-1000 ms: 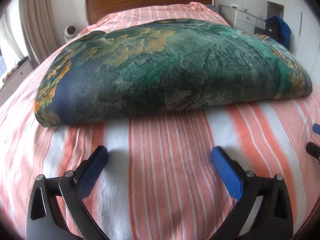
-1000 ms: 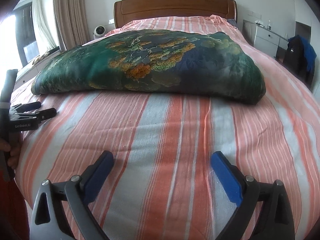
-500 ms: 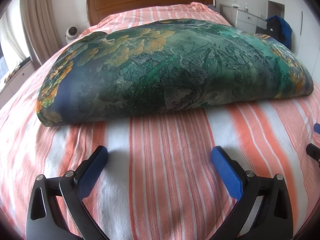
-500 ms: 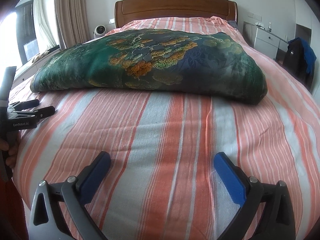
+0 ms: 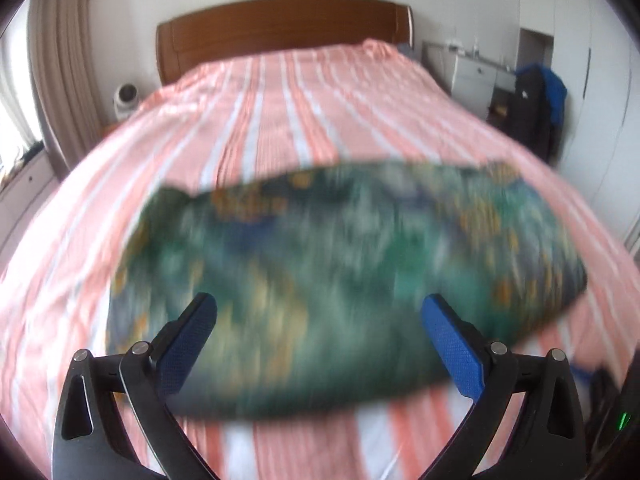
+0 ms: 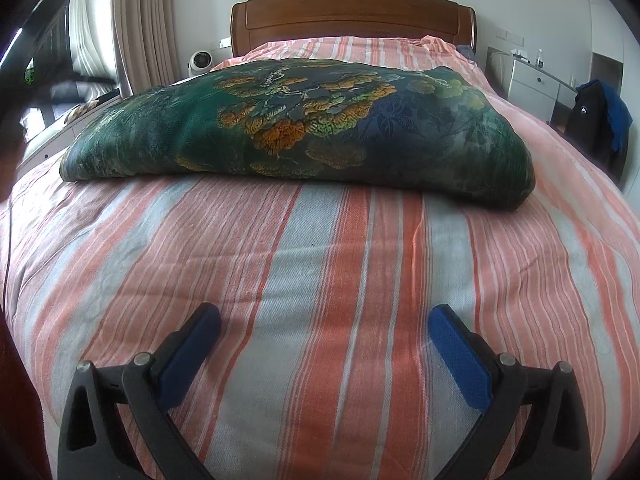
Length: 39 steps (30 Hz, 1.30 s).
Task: Fold large clothes
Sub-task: 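Release the hem and withdraw both tools from the folded jacket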
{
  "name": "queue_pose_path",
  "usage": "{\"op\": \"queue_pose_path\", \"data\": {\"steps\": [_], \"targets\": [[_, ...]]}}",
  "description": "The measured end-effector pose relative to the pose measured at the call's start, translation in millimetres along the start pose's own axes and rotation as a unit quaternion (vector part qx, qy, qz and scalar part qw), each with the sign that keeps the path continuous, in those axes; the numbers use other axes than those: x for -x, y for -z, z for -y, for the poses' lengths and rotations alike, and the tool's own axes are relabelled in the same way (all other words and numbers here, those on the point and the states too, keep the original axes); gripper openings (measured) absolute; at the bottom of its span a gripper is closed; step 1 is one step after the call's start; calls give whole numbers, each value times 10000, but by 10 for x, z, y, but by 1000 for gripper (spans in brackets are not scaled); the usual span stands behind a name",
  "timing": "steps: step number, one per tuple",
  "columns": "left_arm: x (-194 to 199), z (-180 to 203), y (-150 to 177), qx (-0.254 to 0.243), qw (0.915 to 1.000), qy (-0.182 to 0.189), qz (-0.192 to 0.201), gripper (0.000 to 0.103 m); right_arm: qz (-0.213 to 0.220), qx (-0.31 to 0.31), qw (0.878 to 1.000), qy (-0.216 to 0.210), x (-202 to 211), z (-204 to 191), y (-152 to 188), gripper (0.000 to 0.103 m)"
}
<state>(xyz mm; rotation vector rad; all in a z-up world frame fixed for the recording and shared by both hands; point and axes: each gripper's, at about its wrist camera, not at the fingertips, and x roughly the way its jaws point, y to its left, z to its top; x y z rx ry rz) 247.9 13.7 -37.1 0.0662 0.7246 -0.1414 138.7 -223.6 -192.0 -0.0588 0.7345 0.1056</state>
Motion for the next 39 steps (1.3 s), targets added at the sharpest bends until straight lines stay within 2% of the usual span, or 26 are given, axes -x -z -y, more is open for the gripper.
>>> {"op": "queue_pose_path", "data": {"steps": [4,6,9,14,17,19,22,24,27,30,37,39], "targets": [[-377,187,-200,-104,9997,-147,-146,102,1,1,10000,4,1,-1,-2,103],[-550,255,-145,-215,9991,-218,-290,102,0,0,10000,1,1,2,-3,103],[-761,343,110,-438,9966,-391,-578,102,5,-1,10000,-9,0,-4,8,103],[-567,324,420,-442,9970,-183,-604,102,6,1,10000,-9,0,-4,1,103],[-356,431,639,-1040,9924,-134,-636,102,6,3,10000,-10,-1,-4,1,103],[-248,520,794,-1548,9850,-97,-755,102,5,1,10000,-7,-1,-6,2,103],[-112,596,985,-1971,9768,-131,-824,102,13,2,10000,2,4,-1,0,103],[-5,584,1063,-1912,9777,66,-869,102,28,-1,10000,9,7,-3,1,103],[135,529,1115,-1485,9836,380,-946,102,55,-4,10000,22,9,-8,-4,103],[179,473,1167,-1128,9877,467,-974,102,85,-9,10000,38,13,-17,7,103],[-88,345,1337,-818,9893,134,-1203,102,130,-14,9999,46,25,-13,44,103],[-186,262,1410,-578,9900,201,-1272,103,131,-12,9999,49,25,-13,42,103]]}}
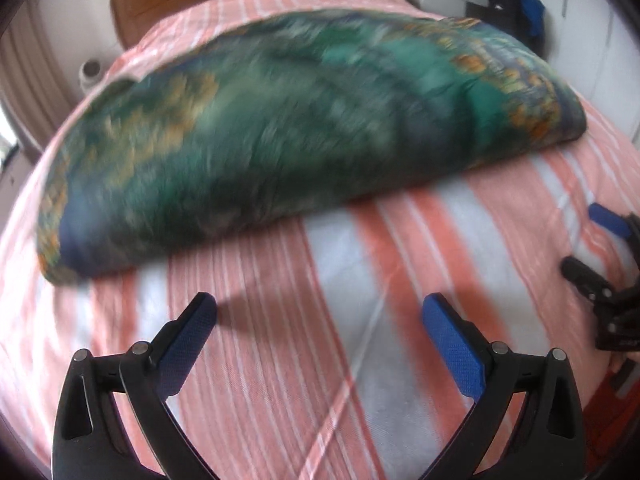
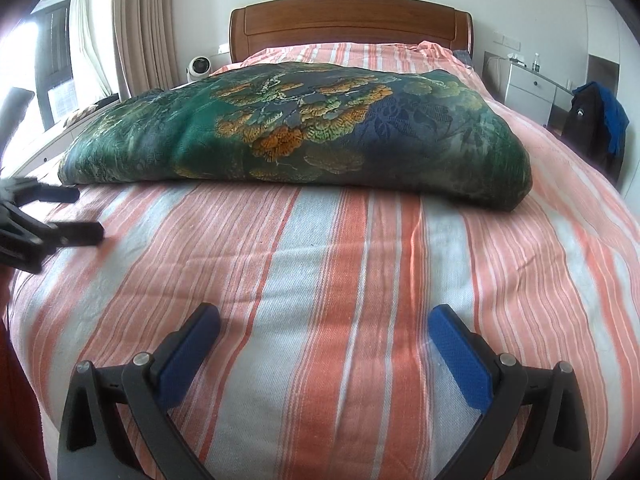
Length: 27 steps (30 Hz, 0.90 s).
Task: Fold large clothes
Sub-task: 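Release the hem and withdraw both tools from the folded jacket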
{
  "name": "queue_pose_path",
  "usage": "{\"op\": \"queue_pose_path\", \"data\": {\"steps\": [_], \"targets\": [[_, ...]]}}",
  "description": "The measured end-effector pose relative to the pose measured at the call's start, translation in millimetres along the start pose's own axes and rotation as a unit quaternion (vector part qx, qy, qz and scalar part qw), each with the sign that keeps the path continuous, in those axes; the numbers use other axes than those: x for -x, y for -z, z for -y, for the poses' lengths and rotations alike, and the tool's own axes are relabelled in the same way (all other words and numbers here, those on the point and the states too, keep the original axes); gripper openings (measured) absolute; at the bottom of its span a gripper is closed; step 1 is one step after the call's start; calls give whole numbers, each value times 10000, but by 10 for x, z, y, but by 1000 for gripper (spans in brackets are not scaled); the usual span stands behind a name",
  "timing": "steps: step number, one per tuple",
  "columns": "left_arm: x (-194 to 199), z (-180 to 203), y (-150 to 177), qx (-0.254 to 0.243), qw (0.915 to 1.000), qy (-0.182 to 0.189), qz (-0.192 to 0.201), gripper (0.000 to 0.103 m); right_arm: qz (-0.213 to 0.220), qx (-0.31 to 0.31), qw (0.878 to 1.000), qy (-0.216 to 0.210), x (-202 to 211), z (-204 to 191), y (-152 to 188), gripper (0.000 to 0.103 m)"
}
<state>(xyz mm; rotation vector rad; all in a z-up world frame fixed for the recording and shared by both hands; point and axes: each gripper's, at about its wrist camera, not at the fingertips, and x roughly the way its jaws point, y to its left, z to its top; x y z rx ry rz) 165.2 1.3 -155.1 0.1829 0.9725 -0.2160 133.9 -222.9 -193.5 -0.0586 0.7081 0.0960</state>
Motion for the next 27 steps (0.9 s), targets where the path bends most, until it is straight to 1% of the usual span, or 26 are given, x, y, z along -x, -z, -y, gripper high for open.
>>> {"op": "queue_pose_path", "data": {"steps": [2,3,7,11,13,22,27], "targets": [[-14,-51,30,222,9997,76,114,103,-5,0,10000,1,-1,-1,-2,103],[-19,-53,41,245,9996,60,149,103,-7,3,10000,4,-2,-2,-1,103],[-33,-18,111,155,9994,-94,297,103,-4,7,10000,3,0,0,-1,103],[-53,19,161,173,9991,-59,380,103,-2,2,10000,3,1,-2,-3,103],[-24,4,263,178,9990,-61,401,103,-1,5,10000,5,1,-2,-3,103],[-65,27,163,142,9993,-96,332,103,9,9,10000,5,4,0,-3,103],[-65,36,151,134,9992,-132,359,103,61,16,10000,15,7,4,-3,103]]}}
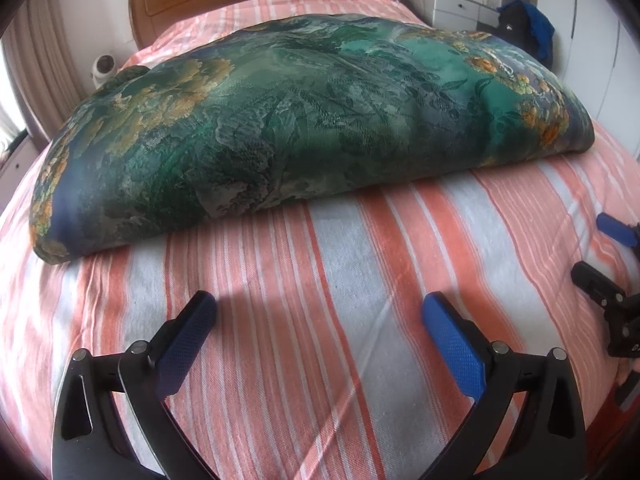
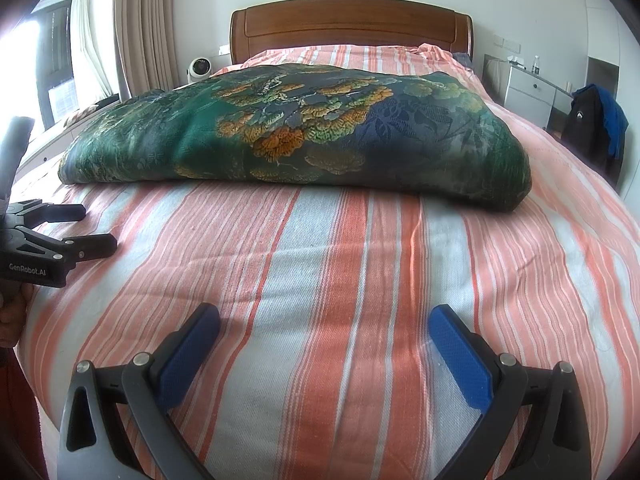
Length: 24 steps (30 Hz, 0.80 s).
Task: Fold large clothes
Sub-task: 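Release the hem and withdraw both tools from the folded jacket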
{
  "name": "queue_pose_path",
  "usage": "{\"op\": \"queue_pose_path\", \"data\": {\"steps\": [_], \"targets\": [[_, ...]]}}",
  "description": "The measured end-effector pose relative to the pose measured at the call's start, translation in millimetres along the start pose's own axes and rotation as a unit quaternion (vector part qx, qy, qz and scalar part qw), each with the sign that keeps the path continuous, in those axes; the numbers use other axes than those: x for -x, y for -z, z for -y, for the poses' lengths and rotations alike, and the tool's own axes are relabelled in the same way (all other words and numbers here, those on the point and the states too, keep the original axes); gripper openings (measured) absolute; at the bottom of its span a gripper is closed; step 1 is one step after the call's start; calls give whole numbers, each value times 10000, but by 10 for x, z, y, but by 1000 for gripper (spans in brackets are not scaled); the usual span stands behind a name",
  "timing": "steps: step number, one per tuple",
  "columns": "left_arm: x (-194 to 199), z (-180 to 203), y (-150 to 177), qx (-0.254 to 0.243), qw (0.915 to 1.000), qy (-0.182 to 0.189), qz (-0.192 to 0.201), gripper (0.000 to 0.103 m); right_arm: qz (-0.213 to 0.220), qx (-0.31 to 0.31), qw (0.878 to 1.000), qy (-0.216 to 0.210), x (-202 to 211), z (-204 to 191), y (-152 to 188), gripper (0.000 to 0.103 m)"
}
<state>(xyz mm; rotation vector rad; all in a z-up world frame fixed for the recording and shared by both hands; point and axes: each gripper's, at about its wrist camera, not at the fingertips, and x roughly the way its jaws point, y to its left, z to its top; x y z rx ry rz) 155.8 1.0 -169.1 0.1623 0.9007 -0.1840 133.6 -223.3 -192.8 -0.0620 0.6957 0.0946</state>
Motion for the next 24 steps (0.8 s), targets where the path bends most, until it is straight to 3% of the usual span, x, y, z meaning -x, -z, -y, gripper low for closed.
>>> {"op": "queue_pose_path", "data": {"steps": [21,24], "targets": [[45,-5,51,77,9999,-15,75,103,170,62,9998,92,9,-38,76,103],[193,-21,-26,188,9997,184,-6,102,23,45,10000,-31,16,-14,48,103]]}}
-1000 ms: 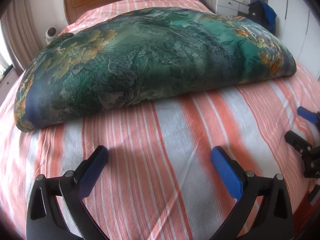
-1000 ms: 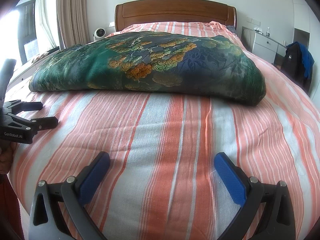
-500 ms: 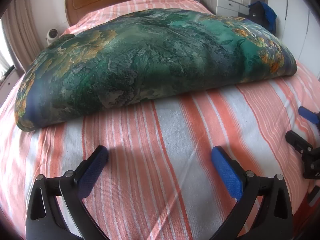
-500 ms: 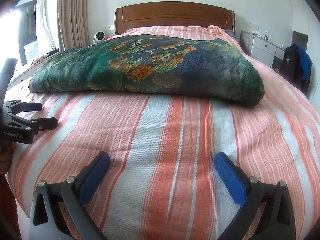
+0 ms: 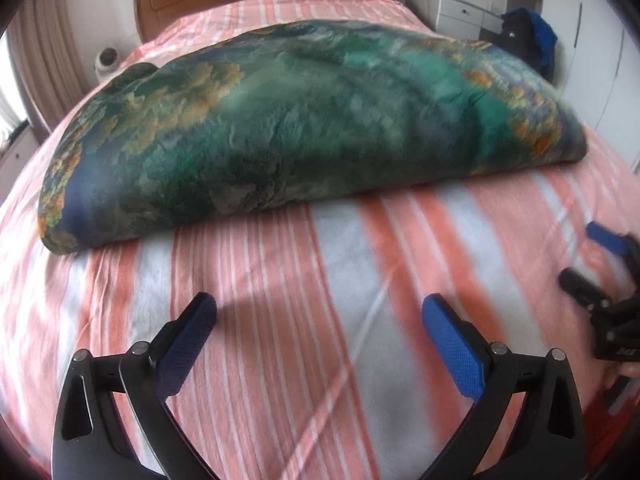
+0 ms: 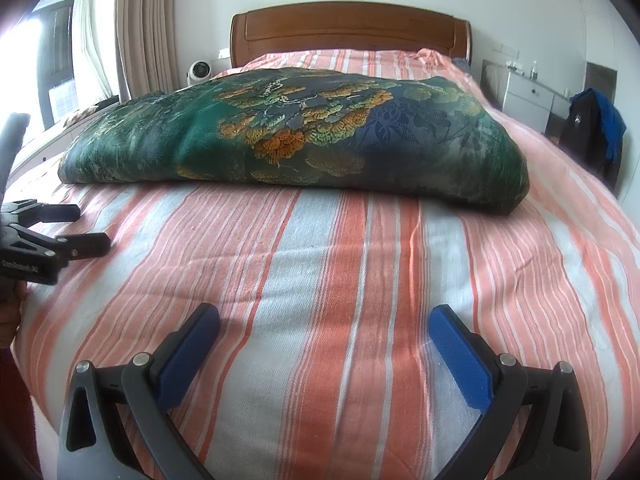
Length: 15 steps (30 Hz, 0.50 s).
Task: Fold large clothes
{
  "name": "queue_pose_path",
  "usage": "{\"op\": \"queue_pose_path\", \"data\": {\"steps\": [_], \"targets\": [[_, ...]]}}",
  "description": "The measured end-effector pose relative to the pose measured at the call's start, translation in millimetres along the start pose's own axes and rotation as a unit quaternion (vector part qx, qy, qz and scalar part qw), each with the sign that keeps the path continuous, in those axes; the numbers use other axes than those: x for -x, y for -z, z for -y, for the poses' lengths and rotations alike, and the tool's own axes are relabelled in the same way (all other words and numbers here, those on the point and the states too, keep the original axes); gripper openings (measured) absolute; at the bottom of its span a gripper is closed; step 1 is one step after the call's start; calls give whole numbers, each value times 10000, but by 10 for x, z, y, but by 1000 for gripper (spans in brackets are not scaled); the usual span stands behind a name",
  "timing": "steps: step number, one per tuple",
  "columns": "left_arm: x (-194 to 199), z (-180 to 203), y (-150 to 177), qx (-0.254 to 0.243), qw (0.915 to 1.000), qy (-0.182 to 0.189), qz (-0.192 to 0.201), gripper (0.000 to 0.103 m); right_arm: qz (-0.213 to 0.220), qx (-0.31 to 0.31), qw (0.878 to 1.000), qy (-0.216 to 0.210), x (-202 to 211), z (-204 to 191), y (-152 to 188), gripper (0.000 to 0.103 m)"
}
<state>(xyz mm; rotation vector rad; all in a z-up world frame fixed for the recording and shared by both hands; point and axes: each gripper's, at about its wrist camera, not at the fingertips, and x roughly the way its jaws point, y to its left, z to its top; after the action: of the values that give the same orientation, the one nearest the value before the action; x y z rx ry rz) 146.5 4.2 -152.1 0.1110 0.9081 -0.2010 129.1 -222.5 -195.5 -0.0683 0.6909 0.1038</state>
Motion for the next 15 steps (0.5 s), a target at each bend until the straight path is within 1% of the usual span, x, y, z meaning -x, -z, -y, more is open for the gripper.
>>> {"op": "queue_pose_path", "data": {"steps": [2,4,6,8,9,11,12,13,14,15], "targets": [[185,26,-153,6,9994,181,304,102,-79,-117,9996,-230,35,82,-49,103],[339,91,-352,-89,9975,346,609,102,37,-513,9977,-442,99,220,-77,103],[409,210,-605,-310,9951,495,799,102,195,-1234,9901,-633,132,459,-78,103],[372,352,-852,-556,9928,506,934,102,266,-1715,9816,-796,119,634,-61,103],[317,409,-950,-668,9919,500,960,102,313,-1809,9796,-817,124,676,-59,103],[107,530,-1124,-822,9914,533,865,103,403,-1841,9789,-790,158,705,-63,103],[-31,554,-1164,-817,9921,627,711,102,443,-1873,9779,-811,176,716,-58,103],[-193,599,-1159,-806,9924,809,466,102,474,-1937,9763,-841,193,734,-54,103],[-393,674,-1114,-887,9909,1001,111,103,529,-2067,9730,-886,211,779,-62,103],[-487,753,-1066,-1077,9904,866,39,103,589,-2203,9693,-922,225,843,-82,103]]}}
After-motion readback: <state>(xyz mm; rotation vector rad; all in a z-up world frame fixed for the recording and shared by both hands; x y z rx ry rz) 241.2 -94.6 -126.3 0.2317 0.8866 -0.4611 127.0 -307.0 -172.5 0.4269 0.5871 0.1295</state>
